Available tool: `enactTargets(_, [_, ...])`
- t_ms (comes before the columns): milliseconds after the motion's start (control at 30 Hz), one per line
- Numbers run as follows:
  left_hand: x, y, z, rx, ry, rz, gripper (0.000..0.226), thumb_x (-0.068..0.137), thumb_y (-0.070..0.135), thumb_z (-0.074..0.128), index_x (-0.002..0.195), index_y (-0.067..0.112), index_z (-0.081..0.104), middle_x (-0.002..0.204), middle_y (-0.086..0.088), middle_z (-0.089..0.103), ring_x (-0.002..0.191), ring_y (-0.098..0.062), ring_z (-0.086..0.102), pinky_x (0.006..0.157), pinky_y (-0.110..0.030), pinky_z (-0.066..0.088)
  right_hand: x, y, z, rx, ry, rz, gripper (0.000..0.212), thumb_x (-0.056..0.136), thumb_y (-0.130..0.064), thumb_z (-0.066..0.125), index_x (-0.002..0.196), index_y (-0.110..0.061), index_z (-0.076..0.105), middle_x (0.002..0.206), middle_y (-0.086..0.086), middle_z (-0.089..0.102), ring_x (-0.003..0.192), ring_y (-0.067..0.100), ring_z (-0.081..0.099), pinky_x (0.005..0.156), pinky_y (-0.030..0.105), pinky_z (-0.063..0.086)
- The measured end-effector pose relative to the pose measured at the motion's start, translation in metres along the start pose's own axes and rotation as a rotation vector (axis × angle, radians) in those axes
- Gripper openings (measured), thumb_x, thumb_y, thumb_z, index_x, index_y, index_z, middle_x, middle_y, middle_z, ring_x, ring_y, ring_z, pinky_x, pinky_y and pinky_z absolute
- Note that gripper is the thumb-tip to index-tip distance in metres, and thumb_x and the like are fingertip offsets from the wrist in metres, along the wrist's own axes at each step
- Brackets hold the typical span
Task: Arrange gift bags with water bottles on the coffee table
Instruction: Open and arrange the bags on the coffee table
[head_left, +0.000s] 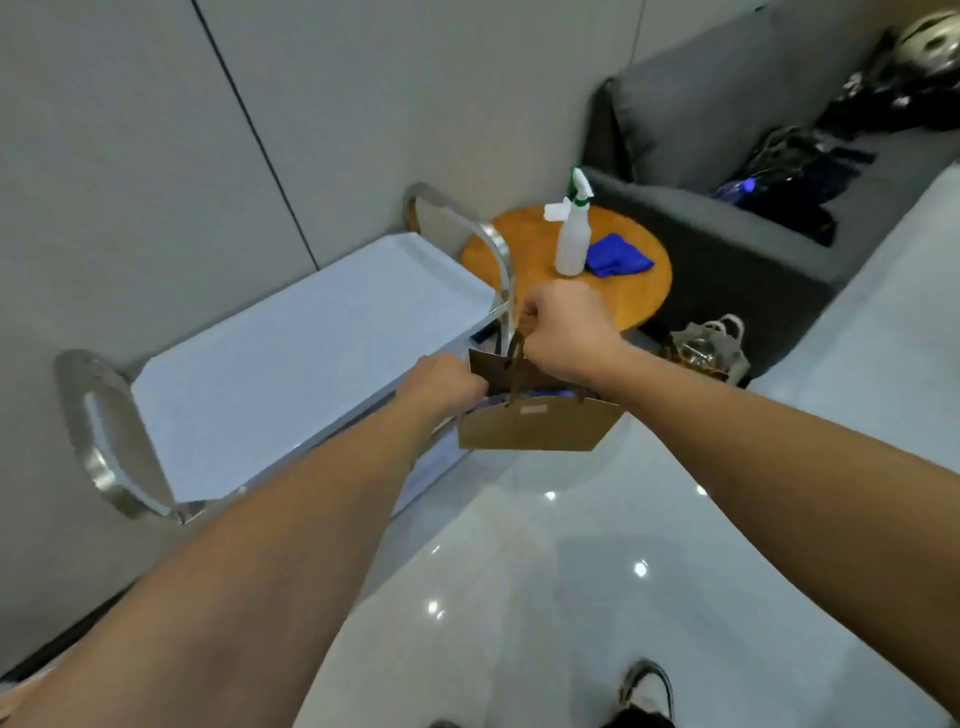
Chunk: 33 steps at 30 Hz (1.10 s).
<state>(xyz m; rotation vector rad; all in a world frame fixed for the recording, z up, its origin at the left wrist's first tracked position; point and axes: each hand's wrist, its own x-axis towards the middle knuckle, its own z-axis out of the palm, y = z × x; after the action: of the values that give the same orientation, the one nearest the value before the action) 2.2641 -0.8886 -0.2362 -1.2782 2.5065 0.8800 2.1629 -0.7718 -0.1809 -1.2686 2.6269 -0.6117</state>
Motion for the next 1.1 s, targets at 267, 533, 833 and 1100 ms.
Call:
enactTargets(267, [-0.019,0.235,0.041,0.075,0.094,0.308,0.018,0.095,0.030,0.059,0.086,0.014,0.060,0.086,-0.007,0.059,0.070,-0.016,0.053,0.051,-0.027,0.038,-0.039,0.164,-0.154,0.080,0.284,0.193,0.020,0.081,0.001,0.063,0.086,-0.016,0.071,0.081,0.002,0.064,0.080,0.020,0.061,0.064,0.033,0.052])
enactTargets(533, [-0.050,0.443,0.152,0.187,0.074,0.552,0.006,0.095,0.016,0.060,0.091,0.013,0.062,0.083,-0.006,0.063,0.074,-0.018,0.064,0.063,-0.030,0.056,-0.125,0.340,-0.249,0.175,0.558,0.431,0.017,0.083,-0.001,0.065,0.082,-0.018,0.064,0.083,0.000,0.059,0.082,0.018,0.057,0.062,0.028,0.049])
enactTargets(833, [-0.099,0.615,0.290,0.250,-0.063,0.947,0.004,0.093,0.014,0.065,0.095,0.012,0.063,0.087,-0.008,0.063,0.078,-0.024,0.066,0.068,-0.037,0.062,-0.240,0.489,-0.300,0.489,1.008,0.807,0.005,0.094,-0.012,0.064,0.091,-0.012,0.059,0.081,0.005,0.059,0.070,0.016,0.056,0.060,0.024,0.043])
enactTargets(1100, [-0.158,0.731,0.424,0.460,-0.397,1.200,0.005,0.085,0.005,0.057,0.084,0.008,0.060,0.085,-0.014,0.065,0.075,-0.029,0.069,0.065,-0.036,0.063,-0.336,0.593,-0.311,0.423,0.900,1.220,0.028,0.096,-0.016,0.048,0.072,-0.004,0.056,0.073,0.014,0.057,0.073,0.029,0.054,0.064,0.037,0.041])
